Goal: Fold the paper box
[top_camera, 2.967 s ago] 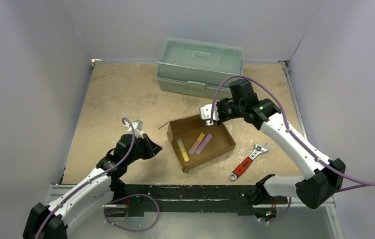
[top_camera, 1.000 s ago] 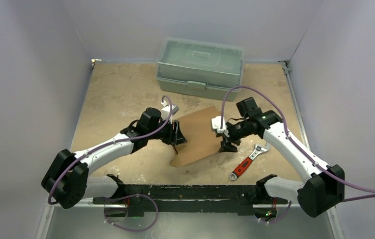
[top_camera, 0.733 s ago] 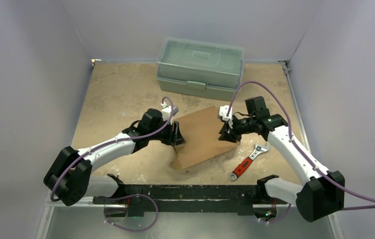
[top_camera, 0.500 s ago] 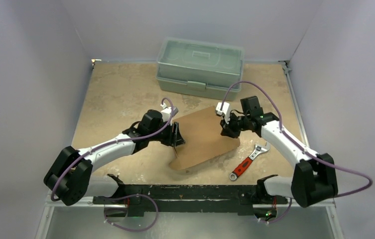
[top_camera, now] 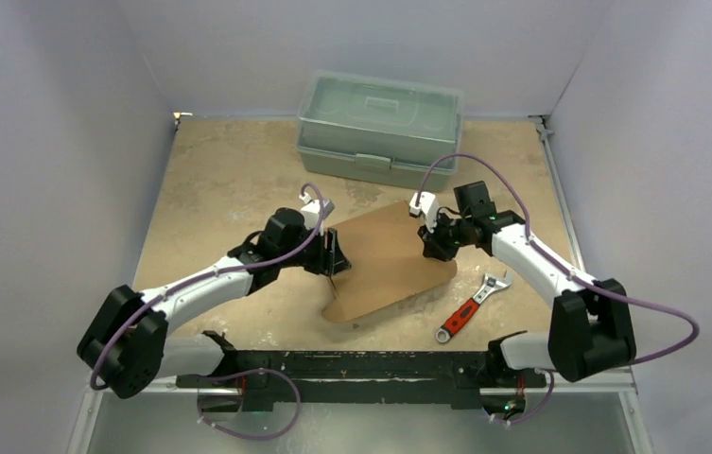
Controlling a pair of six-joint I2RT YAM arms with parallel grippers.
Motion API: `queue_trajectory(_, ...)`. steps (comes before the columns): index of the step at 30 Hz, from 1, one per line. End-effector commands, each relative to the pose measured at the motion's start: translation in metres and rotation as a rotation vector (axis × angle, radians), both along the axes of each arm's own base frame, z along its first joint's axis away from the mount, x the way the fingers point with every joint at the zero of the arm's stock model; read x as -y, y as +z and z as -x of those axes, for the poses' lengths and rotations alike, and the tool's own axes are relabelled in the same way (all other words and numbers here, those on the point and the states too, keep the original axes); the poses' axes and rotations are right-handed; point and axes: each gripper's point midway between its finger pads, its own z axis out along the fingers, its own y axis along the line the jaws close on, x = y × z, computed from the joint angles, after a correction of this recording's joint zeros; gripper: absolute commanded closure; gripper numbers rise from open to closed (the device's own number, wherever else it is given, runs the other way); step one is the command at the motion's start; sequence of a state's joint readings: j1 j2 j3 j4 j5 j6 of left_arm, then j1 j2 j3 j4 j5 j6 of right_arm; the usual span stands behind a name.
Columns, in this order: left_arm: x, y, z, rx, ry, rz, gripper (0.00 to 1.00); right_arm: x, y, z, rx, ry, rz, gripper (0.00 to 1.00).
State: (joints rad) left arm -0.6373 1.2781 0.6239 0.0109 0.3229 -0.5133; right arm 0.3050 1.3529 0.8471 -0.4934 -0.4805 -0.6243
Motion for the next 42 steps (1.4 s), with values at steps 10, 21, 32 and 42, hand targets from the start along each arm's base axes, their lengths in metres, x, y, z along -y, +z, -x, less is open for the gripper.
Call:
queue_trajectory(10, -0.044, 0.082, -0.016, 0.229, 0.349, 0.201, 0.08, -0.022, 0.050, 0.043, 0.108, 0.288, -0.215, 0.60)
queue_trajectory(21, -0.066, 0.042, -0.011, 0.069, 0.467, 0.405, 0.01, -0.004, 0.034, -0.029, 0.047, -0.159, -0.173, 0.85)
queue_trajectory(32, -0.063, 0.018, -0.001, -0.005, 0.466, 0.434, 0.01, 0.015, 0.032, -0.063, -0.143, -0.335, -0.369, 0.48)
queue_trajectory(42, -0.062, 0.009, 0.005, -0.025, 0.456, 0.456, 0.01, 0.015, 0.004, -0.064, -0.360, -0.339, -0.499, 0.46)
